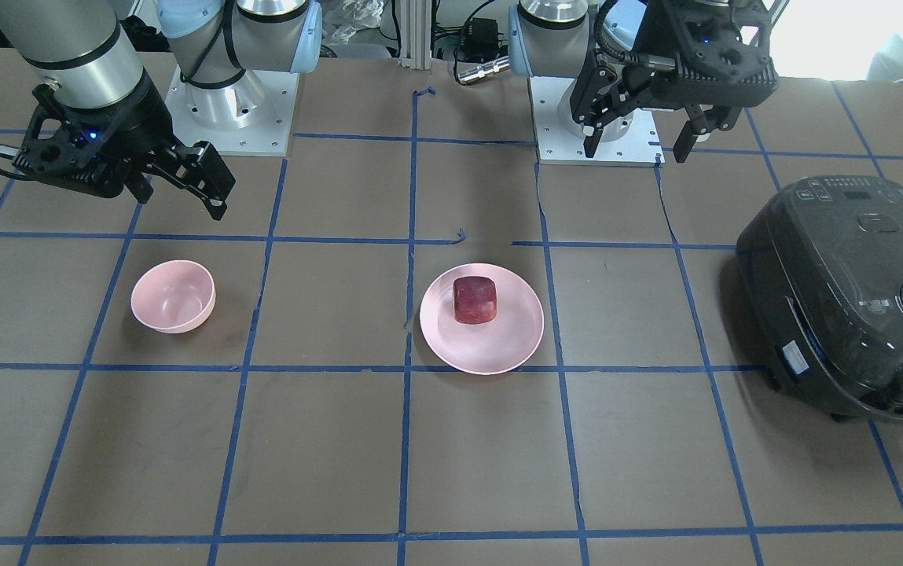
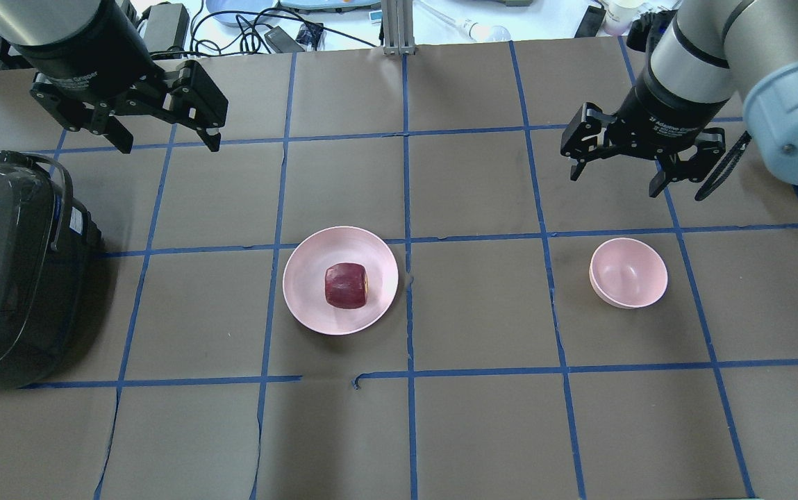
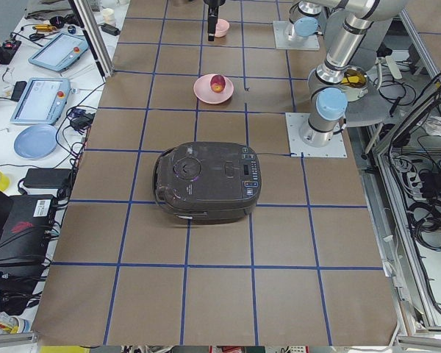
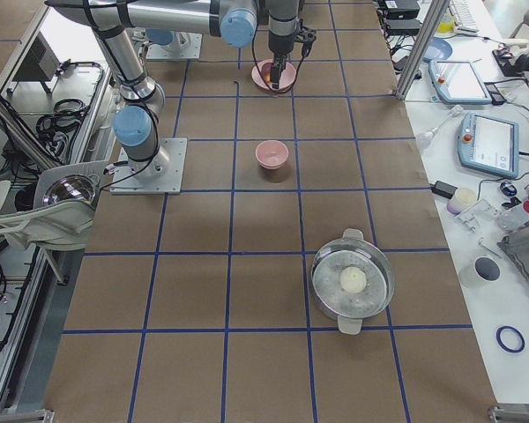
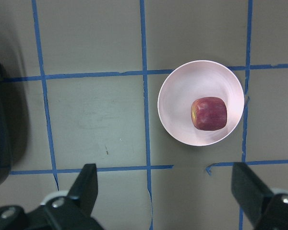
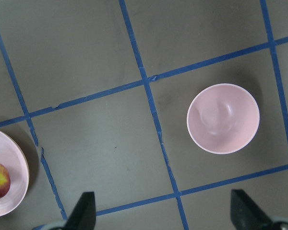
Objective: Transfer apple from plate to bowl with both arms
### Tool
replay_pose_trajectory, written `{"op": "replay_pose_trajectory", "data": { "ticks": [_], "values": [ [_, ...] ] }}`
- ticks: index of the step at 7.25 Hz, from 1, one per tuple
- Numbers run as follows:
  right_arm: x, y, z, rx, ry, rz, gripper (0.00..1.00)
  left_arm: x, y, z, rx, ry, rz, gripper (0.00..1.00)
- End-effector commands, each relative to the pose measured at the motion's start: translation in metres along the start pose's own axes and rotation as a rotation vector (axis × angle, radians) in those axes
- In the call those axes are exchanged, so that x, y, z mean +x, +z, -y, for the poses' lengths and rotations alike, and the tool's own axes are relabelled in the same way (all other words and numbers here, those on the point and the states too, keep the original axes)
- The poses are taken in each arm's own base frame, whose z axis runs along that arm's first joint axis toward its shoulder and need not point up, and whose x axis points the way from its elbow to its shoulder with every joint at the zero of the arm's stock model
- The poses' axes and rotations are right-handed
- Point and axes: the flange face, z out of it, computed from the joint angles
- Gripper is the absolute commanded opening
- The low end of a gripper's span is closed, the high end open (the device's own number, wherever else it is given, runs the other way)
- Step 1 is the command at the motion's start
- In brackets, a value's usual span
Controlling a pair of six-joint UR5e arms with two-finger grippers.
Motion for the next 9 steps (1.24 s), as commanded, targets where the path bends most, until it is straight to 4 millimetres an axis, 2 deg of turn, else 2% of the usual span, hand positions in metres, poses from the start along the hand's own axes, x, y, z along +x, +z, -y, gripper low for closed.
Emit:
{"op": "replay_pose_trajectory", "data": {
  "ticks": [1,4,9],
  "values": [
    [0.0,-0.005,-0.002,0.01,0.0,0.003,1.0,-0.001,-0.002,-0.001,0.003,0.001,0.0,1.0],
    [-0.013,-0.008,-0.016,0.018,-0.033,-0.012,1.0,-0.001,-0.002,-0.002,0.003,-0.001,0.002,1.0],
    [-0.01,-0.006,-0.014,0.023,-0.029,-0.042,1.0,-0.001,-0.002,-0.002,0.003,-0.006,0.002,1.0]
  ]
}}
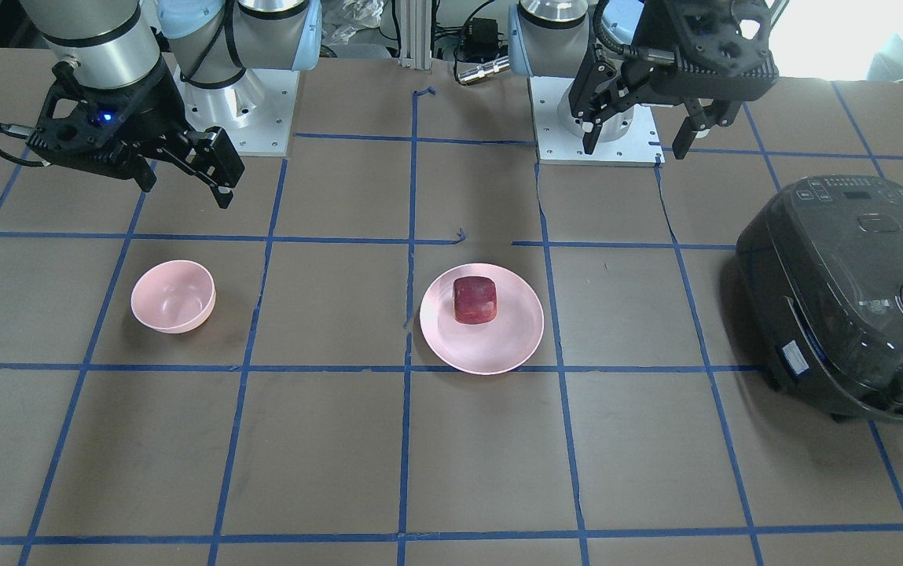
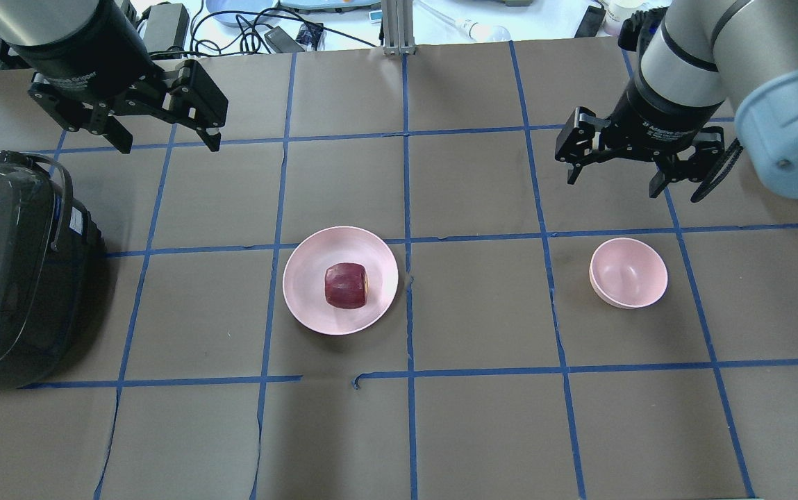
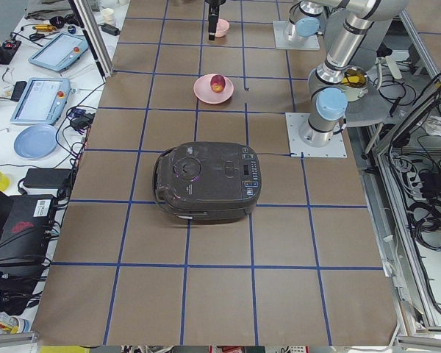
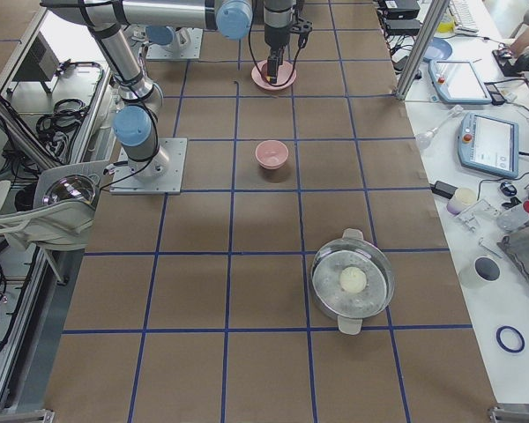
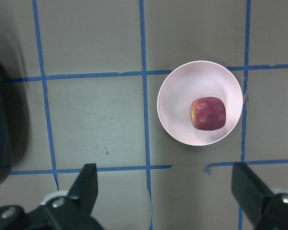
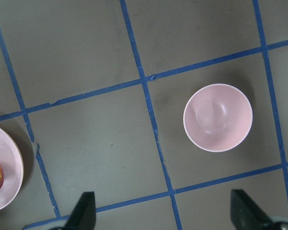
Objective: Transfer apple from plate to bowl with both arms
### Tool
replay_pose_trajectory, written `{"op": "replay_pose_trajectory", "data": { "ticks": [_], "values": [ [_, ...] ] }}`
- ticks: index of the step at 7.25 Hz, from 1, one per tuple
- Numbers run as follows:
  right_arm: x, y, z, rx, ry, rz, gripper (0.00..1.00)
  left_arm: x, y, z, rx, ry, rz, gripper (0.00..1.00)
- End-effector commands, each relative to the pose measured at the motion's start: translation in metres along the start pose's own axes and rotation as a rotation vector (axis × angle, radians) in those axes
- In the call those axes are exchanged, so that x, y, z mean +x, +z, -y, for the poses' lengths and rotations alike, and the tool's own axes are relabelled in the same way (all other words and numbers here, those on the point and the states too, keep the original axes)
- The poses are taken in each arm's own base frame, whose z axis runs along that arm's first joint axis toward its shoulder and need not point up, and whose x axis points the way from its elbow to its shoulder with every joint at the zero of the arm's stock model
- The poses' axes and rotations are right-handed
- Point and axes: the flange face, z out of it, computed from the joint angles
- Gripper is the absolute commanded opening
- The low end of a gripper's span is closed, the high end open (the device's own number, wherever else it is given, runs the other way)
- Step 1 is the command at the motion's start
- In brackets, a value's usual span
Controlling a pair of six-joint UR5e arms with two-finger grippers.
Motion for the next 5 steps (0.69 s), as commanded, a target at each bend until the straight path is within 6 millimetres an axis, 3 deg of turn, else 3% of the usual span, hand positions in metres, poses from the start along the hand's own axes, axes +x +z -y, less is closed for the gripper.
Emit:
{"op": "replay_pose_trajectory", "data": {
  "ticks": [1,5],
  "values": [
    [0.0005,-0.0019,0.0015,0.01,0.002,-0.001,1.0,-0.0007,-0.0001,-0.0001,-0.001,-0.005,0.002,1.0],
    [0.0,-0.0057,0.0029,0.024,0.001,0.004,1.0,-0.0023,0.0014,0.0001,-0.004,-0.003,0.003,1.0]
  ]
}}
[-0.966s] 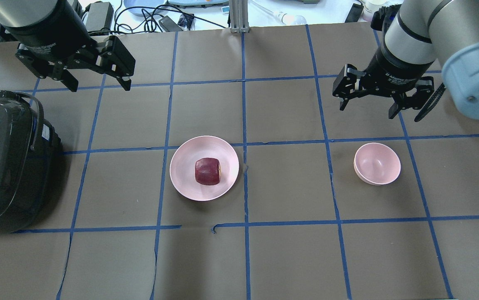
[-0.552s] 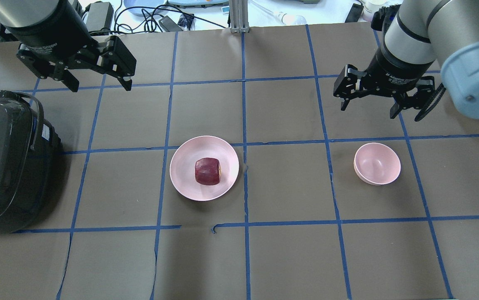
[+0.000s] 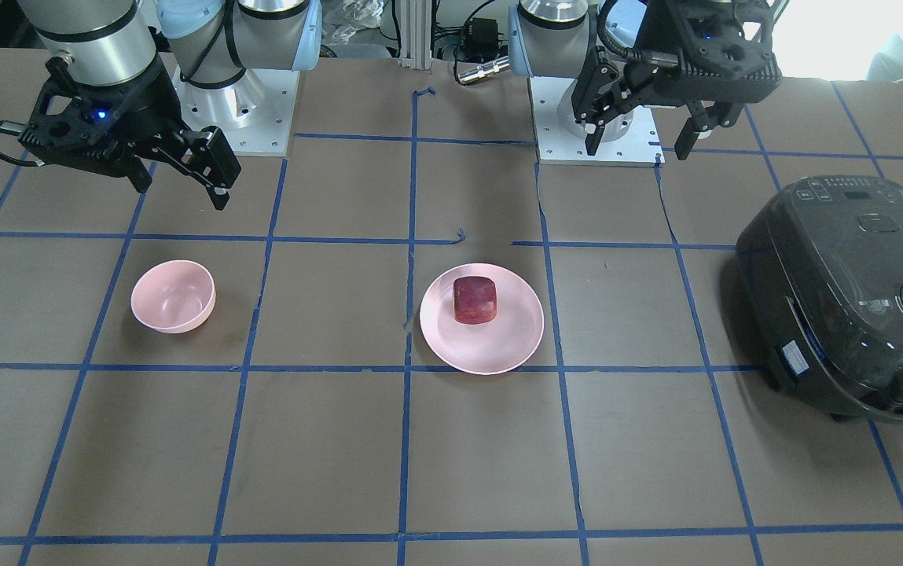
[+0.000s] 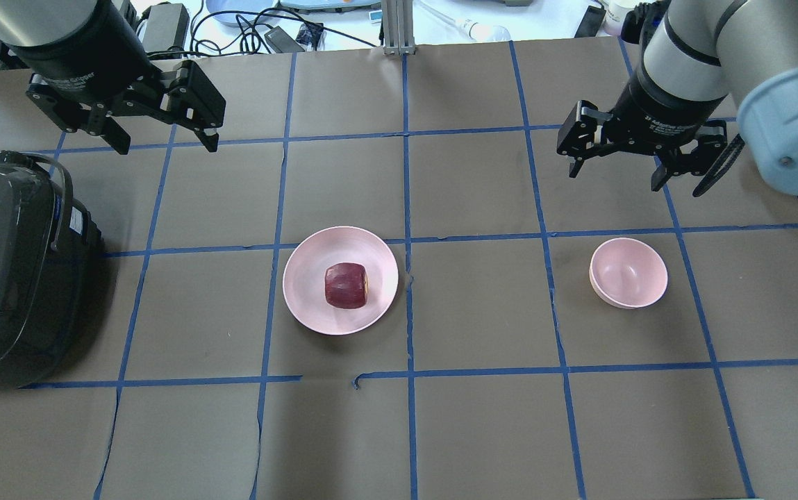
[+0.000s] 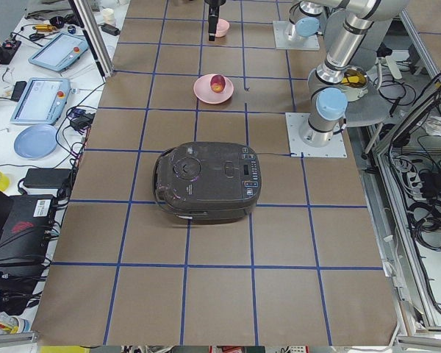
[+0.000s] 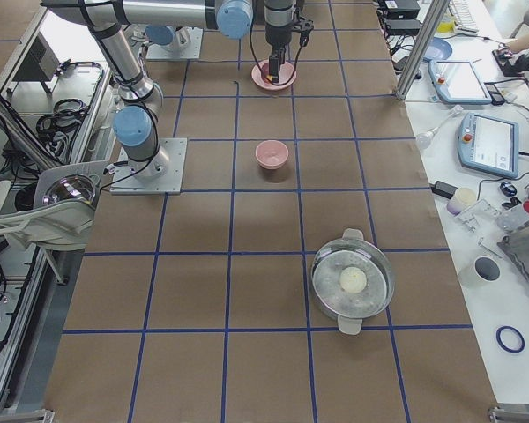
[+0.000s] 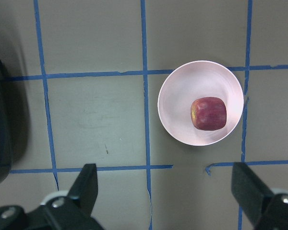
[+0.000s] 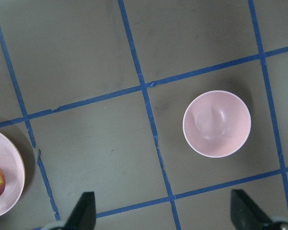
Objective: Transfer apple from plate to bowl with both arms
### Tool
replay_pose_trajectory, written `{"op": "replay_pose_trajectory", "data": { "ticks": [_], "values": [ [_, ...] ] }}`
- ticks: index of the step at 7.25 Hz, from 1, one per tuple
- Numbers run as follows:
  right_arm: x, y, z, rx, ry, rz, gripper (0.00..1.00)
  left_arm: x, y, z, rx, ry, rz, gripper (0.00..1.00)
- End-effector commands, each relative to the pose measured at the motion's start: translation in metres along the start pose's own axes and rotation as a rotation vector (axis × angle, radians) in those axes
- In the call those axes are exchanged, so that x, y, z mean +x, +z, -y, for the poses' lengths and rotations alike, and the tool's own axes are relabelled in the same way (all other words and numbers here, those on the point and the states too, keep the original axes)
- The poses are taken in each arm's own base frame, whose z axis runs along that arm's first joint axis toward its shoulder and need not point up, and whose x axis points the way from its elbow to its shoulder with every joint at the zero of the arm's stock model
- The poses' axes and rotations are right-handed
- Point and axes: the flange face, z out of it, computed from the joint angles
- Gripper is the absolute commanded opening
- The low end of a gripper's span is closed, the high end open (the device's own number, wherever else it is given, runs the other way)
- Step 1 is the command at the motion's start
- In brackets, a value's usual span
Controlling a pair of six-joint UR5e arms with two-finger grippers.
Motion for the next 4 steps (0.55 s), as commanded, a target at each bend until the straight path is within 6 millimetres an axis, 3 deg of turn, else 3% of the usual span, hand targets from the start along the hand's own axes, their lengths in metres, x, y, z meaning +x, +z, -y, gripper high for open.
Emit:
{"op": "replay_pose_trajectory", "data": {
  "ticks": [1,4],
  "values": [
    [-0.0001,-0.0005,0.0,0.0,-0.007,0.001,1.0,-0.0002,-0.0004,-0.0006,0.001,0.003,0.001,1.0],
    [0.0,-0.0009,-0.0014,-0.002,-0.008,0.003,1.0,-0.0002,-0.0005,-0.0006,0.001,0.003,0.001,1.0]
  ]
}}
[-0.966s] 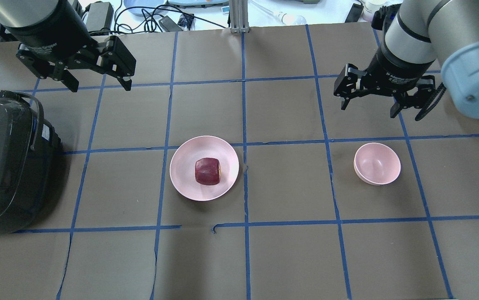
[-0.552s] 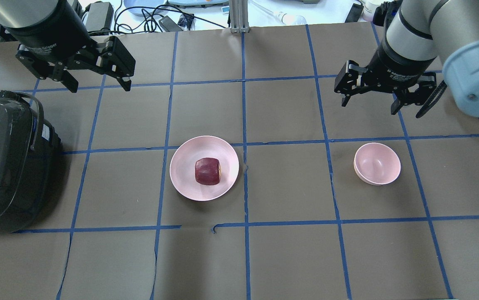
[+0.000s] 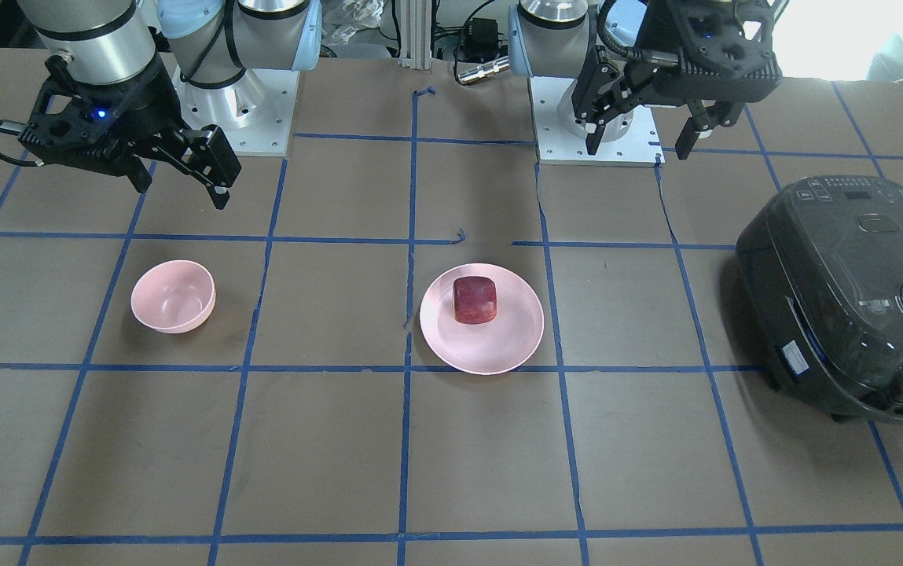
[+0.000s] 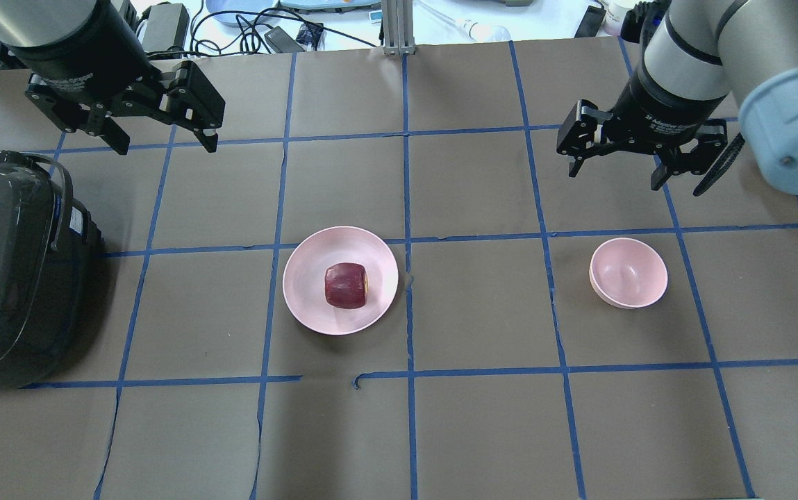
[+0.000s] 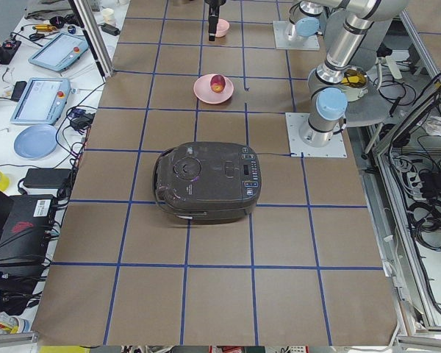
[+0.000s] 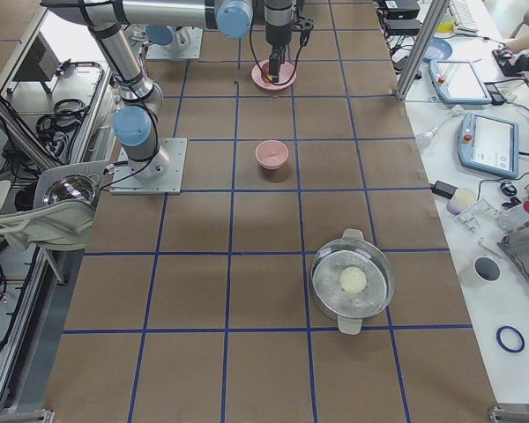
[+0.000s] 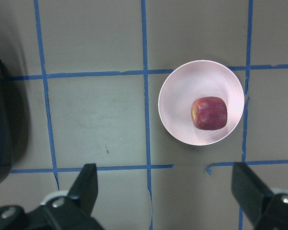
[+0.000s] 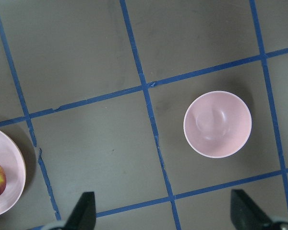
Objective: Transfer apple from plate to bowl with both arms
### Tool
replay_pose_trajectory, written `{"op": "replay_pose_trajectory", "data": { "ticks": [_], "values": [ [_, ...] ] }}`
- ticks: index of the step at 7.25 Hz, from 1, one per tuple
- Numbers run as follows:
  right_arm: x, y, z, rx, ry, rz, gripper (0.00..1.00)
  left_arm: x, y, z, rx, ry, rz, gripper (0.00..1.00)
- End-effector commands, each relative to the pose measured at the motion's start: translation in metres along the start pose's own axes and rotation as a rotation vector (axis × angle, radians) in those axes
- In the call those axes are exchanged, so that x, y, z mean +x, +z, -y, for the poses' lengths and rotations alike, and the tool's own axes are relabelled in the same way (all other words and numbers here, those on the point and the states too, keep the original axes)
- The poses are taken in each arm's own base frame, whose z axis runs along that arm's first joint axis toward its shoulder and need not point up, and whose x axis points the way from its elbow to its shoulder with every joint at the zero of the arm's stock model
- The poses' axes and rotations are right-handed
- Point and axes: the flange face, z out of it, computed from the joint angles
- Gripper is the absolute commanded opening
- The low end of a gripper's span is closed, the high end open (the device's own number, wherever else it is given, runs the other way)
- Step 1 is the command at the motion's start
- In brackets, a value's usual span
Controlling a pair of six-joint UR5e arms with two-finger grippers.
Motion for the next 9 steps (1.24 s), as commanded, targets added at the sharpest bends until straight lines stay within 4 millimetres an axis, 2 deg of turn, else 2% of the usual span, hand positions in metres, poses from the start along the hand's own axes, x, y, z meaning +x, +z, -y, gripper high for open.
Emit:
{"op": "replay_pose_trajectory", "data": {
  "ticks": [1,5,8,9],
  "values": [
    [0.0,0.002,-0.001,-0.009,-0.004,-0.001,1.0,0.0,0.0,0.0,0.0,0.0,0.0,1.0],
    [-0.001,0.005,-0.003,-0.023,-0.005,0.009,1.0,0.0,0.0,0.0,0.0,0.0,-0.002,1.0],
    [0.0,0.0,-0.002,-0.011,-0.006,-0.001,1.0,-0.001,0.002,0.001,-0.005,-0.001,-0.001,1.0],
    [0.002,0.012,0.0,-0.042,-0.001,-0.006,1.0,-0.002,0.007,0.005,-0.012,0.0,0.0,1.0]
  ]
}}
